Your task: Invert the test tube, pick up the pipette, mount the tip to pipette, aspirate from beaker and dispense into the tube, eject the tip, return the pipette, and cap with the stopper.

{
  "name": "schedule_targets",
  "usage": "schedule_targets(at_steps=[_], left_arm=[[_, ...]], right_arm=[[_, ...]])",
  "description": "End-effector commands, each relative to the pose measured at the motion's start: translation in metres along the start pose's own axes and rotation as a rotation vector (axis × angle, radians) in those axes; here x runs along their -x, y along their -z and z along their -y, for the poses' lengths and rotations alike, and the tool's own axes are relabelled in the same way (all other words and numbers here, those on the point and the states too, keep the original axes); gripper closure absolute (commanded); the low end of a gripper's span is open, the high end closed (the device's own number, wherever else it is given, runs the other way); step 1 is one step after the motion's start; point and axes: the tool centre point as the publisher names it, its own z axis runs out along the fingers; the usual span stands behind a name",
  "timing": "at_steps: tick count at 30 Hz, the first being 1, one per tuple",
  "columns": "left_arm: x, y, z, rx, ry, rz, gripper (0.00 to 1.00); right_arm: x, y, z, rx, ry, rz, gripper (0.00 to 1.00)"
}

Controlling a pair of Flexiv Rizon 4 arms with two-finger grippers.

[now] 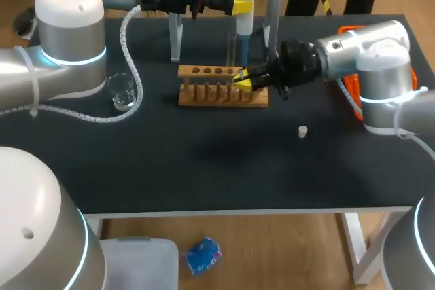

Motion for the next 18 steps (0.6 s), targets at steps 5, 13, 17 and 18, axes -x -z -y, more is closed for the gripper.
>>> schedule_targets(at_steps=[5, 13, 17, 18], left_arm=[[0.001, 0.001, 0.001, 0.004, 0.001, -0.006, 1.00], [0.001, 0.001, 0.001, 0.004, 0.001, -0.006, 1.00], [0.001, 0.001, 0.001, 0.004, 0.001, -0.006, 1.00], [0.001, 0.001, 0.001, 0.004, 0.001, -0.006, 1.00]], right_arm=[[0.007, -0.004, -0.010, 0.006, 0.020, -0.004, 1.00], [0.000, -0.001, -0.014, 0.011, 0.031, 0.003, 1.00], [-0.002, 0.000, -0.015, 0.015, 0.034, 0.007, 1.00], [-0.002, 0.000, -0.016, 0.015, 0.035, 0.007, 1.00]])
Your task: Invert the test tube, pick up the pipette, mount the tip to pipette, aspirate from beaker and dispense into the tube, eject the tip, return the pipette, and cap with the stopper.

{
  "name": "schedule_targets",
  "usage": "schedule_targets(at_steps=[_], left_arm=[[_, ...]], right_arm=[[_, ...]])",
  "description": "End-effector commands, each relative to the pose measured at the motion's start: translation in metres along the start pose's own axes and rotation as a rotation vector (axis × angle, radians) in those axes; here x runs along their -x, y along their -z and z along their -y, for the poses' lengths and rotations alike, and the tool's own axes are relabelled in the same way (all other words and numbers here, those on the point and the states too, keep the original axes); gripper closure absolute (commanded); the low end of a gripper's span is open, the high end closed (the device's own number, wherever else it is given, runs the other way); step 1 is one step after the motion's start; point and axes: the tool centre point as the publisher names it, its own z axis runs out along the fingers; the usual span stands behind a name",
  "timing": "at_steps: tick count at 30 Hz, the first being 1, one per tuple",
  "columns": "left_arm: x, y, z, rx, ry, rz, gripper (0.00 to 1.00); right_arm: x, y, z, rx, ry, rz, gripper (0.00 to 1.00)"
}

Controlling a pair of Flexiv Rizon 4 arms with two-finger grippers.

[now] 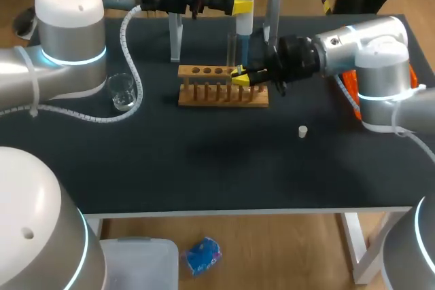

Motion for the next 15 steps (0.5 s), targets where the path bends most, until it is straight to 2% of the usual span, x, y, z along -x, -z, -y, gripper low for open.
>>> schedule_targets(at_steps=[1, 15], left_arm=[[0.001, 0.001, 0.001, 0.004, 0.001, -0.006, 1.00], [0.001, 0.001, 0.001, 0.004, 0.001, -0.006, 1.00]], right_arm=[[-0.005, 0.002, -0.003, -0.001, 0.004, 0.006, 1.00], [-0.008, 0.004, -0.013, 0.016, 0.022, 0.007, 1.00]])
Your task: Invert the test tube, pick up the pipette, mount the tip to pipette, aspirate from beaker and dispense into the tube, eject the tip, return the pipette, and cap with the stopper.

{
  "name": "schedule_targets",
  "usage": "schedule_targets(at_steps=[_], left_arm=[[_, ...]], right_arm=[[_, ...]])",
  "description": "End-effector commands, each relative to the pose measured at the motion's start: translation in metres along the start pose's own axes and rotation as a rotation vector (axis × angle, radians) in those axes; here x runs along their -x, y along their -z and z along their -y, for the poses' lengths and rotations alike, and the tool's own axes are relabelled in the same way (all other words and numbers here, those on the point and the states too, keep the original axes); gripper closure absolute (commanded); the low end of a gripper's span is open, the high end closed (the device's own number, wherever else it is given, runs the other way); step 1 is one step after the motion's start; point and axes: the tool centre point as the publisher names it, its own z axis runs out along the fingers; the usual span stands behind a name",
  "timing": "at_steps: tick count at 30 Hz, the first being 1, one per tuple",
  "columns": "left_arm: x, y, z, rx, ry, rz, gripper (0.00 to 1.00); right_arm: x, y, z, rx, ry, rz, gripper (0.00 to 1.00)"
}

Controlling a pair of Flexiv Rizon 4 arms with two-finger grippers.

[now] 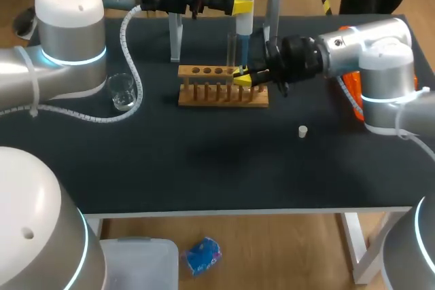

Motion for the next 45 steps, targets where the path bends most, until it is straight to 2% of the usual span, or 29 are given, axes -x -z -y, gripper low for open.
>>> schedule_targets(at_steps=[1, 39, 45], left_arm=[[0.001, 0.001, 0.001, 0.004, 0.001, -0.006, 1.00], [0.001, 0.001, 0.001, 0.004, 0.001, -0.006, 1.00], [0.001, 0.001, 0.001, 0.004, 0.001, -0.006, 1.00]], right_arm=[[-0.002, 0.002, -0.003, 0.002, 0.004, 0.003, 1.00], [-0.011, 0.004, -0.013, 0.021, 0.015, -0.002, 1.00], [-0.016, -0.001, -0.013, 0.078, -0.057, -0.015, 1.00]])
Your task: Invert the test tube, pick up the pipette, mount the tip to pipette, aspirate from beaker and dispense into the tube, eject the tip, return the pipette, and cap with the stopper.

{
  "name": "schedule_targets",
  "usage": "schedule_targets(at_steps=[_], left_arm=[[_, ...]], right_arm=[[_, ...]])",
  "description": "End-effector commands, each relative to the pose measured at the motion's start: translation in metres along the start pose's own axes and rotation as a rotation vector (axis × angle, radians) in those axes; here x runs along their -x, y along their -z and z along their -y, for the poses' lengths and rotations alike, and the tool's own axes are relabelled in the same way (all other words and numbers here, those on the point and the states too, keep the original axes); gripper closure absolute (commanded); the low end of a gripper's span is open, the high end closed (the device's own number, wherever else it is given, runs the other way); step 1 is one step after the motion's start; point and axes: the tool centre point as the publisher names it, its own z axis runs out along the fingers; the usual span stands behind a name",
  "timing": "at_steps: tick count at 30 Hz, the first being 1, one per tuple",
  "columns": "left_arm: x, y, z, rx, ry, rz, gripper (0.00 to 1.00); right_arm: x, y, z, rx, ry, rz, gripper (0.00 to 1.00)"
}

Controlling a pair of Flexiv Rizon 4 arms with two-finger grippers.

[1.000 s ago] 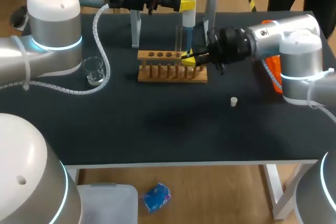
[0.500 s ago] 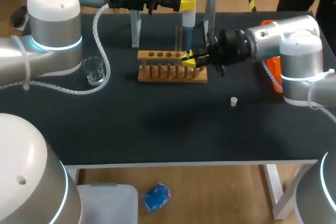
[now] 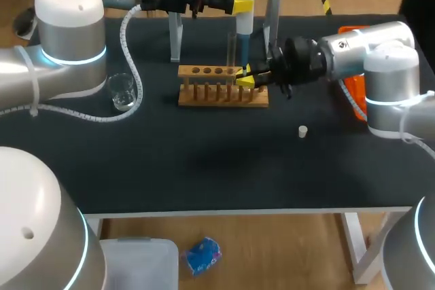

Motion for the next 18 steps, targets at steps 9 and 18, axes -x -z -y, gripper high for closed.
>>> schedule_targets(at_steps=[9, 18], left_arm=[[0.0011, 0.0012, -0.0010, 0.005, 0.000, -0.005, 1.00], [0.0011, 0.0012, -0.0010, 0.005, 0.000, -0.005, 1.00]], right_arm=[[-0.0113, -0.0115, 0.0010, 0.111, -0.156, 0.005, 1.00], [-0.0053, -0.0082, -0.0060, 0.151, -0.264, 0.038, 1.00]])
